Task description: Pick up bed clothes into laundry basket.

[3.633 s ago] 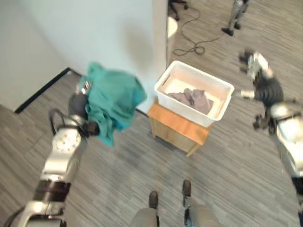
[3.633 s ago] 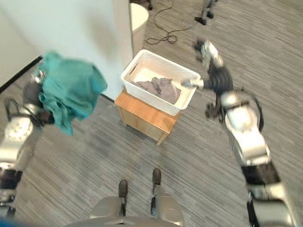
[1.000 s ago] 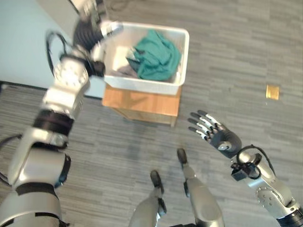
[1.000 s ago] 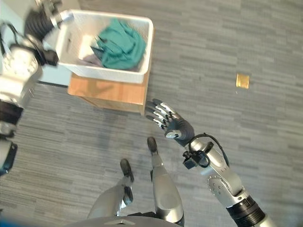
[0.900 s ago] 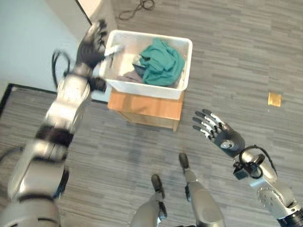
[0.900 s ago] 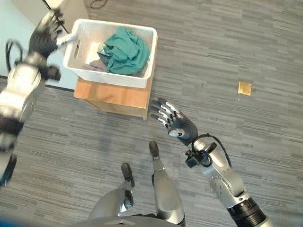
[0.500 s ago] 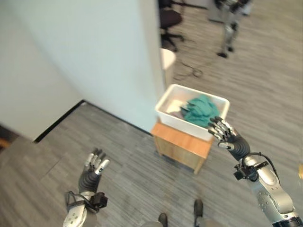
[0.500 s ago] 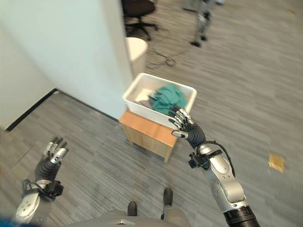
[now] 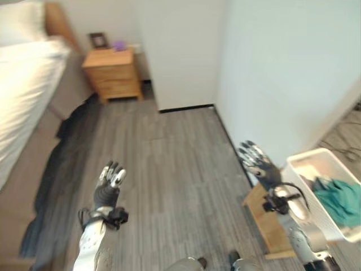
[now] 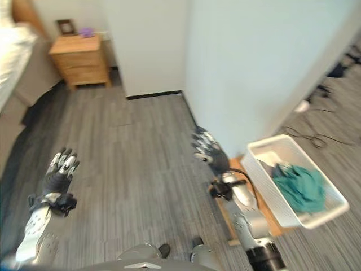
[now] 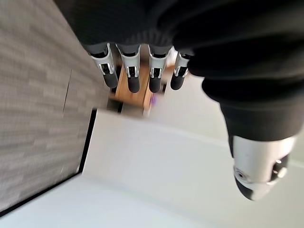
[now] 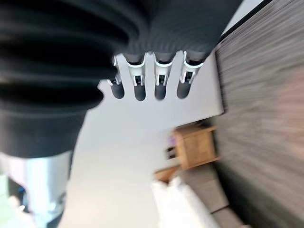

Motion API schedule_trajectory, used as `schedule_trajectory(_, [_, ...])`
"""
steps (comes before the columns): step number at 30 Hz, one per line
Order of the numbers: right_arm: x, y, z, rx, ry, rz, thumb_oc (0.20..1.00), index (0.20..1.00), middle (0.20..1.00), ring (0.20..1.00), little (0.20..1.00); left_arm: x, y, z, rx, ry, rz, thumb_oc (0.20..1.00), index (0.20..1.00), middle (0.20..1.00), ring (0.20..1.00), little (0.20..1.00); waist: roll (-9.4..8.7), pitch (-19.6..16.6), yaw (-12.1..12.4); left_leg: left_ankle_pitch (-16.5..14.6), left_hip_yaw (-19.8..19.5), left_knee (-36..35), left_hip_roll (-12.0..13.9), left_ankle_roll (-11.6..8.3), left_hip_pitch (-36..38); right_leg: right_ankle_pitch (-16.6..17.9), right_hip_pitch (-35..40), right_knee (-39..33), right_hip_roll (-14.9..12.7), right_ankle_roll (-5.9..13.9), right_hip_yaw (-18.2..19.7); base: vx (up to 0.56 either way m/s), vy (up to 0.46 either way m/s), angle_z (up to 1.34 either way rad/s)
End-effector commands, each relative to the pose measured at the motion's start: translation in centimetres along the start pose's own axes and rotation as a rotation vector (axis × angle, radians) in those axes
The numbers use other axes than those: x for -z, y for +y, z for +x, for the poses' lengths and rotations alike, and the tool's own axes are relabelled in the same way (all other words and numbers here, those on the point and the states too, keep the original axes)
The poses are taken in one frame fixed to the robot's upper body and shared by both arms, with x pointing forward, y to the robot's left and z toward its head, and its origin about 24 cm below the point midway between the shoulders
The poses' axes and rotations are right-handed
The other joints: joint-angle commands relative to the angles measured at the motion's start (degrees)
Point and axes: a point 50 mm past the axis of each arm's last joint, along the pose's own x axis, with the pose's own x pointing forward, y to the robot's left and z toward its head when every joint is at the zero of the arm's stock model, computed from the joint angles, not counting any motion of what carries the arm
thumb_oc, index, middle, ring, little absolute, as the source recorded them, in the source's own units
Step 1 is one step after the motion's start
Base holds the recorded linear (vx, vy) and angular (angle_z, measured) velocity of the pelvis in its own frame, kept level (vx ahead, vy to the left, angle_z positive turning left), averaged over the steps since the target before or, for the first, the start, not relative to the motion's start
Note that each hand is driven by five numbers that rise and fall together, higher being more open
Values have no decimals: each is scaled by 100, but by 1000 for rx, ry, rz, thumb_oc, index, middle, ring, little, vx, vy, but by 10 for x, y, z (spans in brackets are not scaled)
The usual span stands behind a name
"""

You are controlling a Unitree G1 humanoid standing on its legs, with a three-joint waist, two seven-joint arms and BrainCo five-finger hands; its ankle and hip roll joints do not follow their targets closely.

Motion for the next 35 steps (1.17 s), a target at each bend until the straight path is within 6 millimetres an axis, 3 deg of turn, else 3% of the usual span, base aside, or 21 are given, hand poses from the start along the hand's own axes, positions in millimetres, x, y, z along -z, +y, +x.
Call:
schedule_trajectory(1, [-24, -12, -8, 24, -95, -55, 1000, 1000, 1000, 1000, 1000, -10, -11, -13, 25, -95, 57, 1000, 1000, 1000, 1000, 1000, -37, -192, -161, 464, 121, -1008, 396, -599, 811, 915, 369, -413, -777, 299, -925, 79, -252, 158])
schedule_trajectory(2, [-24, -12, -8, 23, -95, -54, 1000, 1000, 1000, 1000, 1000, -10, -11, -13, 25, -95, 57, 1000, 1000, 1000, 1000, 1000, -39, -199, -175, 470, 108, -1010, 393, -601, 803, 918, 368, -420, -785, 300, -937, 155, -415, 137])
schedule_trajectory(4, [-23, -23, -13, 53, -59, -139, 1000, 1000, 1000, 1000, 1000, 3, -2, -27, -51, -58, -25, 1000, 1000, 1000, 1000, 1000, -177, -227, -45, 471, 293, -608, 657, -775, 589, 880, 698, -641, -706, 200, -1226, 249, -463, 169])
schedule_trajectory(7, [-21, -31, -17, 81, -41, -125, 1000, 1000, 1000, 1000, 1000, 15, -3, -31, -66, -8, -91, 1000, 1000, 1000, 1000, 1000, -369, -54, -74, 551, 797, 445, 635, -741, 84, 838, 964, -689, -698, 56, -1283, 119, -264, 130])
schedule_trajectory(8, [-20, -32, -18, 90, -36, -117, 1000, 1000, 1000, 1000, 1000, 17, -3, -31, -66, 5, -88, 1000, 1000, 1000, 1000, 1000, -378, 8, -109, 485, 1240, 616, 749, -657, 2, 784, 1040, -673, -654, -14, -1346, -11, -244, 36])
schedule_trajectory(9, [-17, -35, -20, 109, -26, -113, 1000, 1000, 1000, 1000, 1000, 18, -2, -31, -59, 17, -70, 1000, 1000, 1000, 1000, 1000, -365, 35, -230, 484, 2003, 532, 991, -571, -30, 729, 1089, -689, -621, -102, -1603, -58, -222, 40])
schedule_trajectory(12, [-10, -44, -35, 200, -9, -114, 1000, 1000, 1000, 1000, 1000, 19, -6, -28, -34, 28, -24, 1000, 1000, 1000, 1000, 1000, -364, 13, -613, 297, 4184, 253, 1630, -619, 107, 687, 1212, -786, -802, -66, -2552, -137, -142, 211])
schedule_trajectory(14, [-9, -47, -40, 239, -23, -103, 1000, 1000, 1000, 1000, 1000, 16, -12, -21, 3, 17, -11, 1000, 1000, 1000, 1000, 1000, -346, -56, -858, 359, 5162, 169, 1783, -665, 189, 720, 1252, -825, -926, -57, -3128, -132, -28, 264])
schedule_trajectory(15, [-8, -48, -41, 252, -26, -100, 1000, 1000, 1000, 1000, 1000, 15, -15, -19, 16, 12, -9, 1000, 1000, 1000, 1000, 1000, -315, -101, -899, 375, 5321, -6, 1790, -715, 254, 696, 1259, -816, -951, -35, -3295, -62, 35, 80])
schedule_trajectory(16, [-6, -45, -41, 247, -26, -96, 1000, 1000, 1000, 1000, 1000, 14, -21, -17, 40, 5, -4, 1000, 1000, 1000, 1000, 1000, -245, -140, -886, 479, 5299, -353, 1771, -747, 292, 696, 1272, -826, -923, -22, -3431, 2, 53, 100])
schedule_trajectory(18, [-1, -41, -36, 222, 2, -115, 1000, 1000, 1000, 1000, 1000, 14, -25, -18, 62, 3, 13, 1000, 1000, 1000, 1000, 1000, -212, -260, -882, 585, 4883, -1024, 1542, -685, 505, 723, 1343, -844, -962, 38, -3645, 24, 50, 121])
schedule_trajectory(21, [1, -34, -31, 187, 6, -112, 1000, 1000, 1000, 1000, 1000, 13, -24, -20, 56, 2, 15, 1000, 1000, 1000, 1000, 1000, -214, -320, -839, 669, 4814, -1321, 1482, -658, 624, 742, 1378, -901, -985, 78, -3704, 9, 36, 38])
schedule_trajectory(29, [6, -12, -12, 46, 35, -130, 1000, 1000, 1000, 1000, 1000, 21, -13, -28, -5, 32, -4, 1000, 1000, 1000, 1000, 1000, -302, -362, -506, 655, 4692, -1348, 1386, -595, 674, 805, 1487, -993, -1047, 113, -3759, -8, 28, 6])
schedule_trajectory(35, [14, -11, -13, 54, 64, -107, 1000, 1000, 1000, 1000, 1000, 19, -18, -25, -6, 15, -6, 1000, 1000, 1000, 1000, 1000, -328, -395, -460, 647, 4596, -1371, 1342, -583, 682, 838, 1535, -1040, -1068, 136, -3800, -9, 17, 13])
